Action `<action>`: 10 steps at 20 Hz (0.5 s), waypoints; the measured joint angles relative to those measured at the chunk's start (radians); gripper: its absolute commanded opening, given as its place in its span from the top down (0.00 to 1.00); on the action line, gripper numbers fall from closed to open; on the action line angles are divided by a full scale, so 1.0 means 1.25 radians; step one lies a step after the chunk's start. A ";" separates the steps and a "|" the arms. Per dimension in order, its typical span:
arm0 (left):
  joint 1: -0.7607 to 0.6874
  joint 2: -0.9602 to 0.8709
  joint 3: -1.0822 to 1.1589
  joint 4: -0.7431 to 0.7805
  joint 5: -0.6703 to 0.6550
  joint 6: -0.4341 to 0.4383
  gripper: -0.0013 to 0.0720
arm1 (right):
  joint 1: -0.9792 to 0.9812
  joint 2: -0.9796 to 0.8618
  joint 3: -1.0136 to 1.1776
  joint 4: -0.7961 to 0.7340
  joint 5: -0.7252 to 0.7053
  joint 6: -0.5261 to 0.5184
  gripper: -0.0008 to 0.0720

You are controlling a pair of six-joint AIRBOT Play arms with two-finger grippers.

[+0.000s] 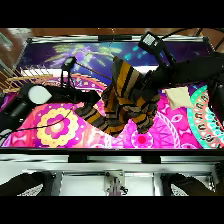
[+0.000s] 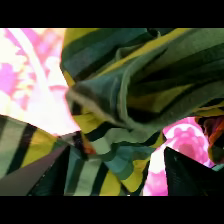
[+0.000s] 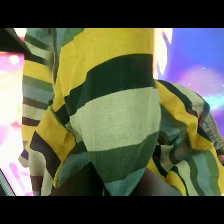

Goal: Fold the shirts.

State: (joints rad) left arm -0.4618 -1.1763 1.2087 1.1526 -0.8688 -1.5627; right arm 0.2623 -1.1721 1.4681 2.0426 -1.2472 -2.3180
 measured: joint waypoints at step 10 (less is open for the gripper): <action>-0.095 0.003 0.141 0.012 0.369 0.190 0.10 | 0.002 0.001 0.000 -0.002 0.001 0.005 0.89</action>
State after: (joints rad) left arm -0.5800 -1.1725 1.3853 1.1679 -0.4072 -1.3251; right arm 0.2653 -1.1709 1.4681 2.0399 -1.2465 -2.3112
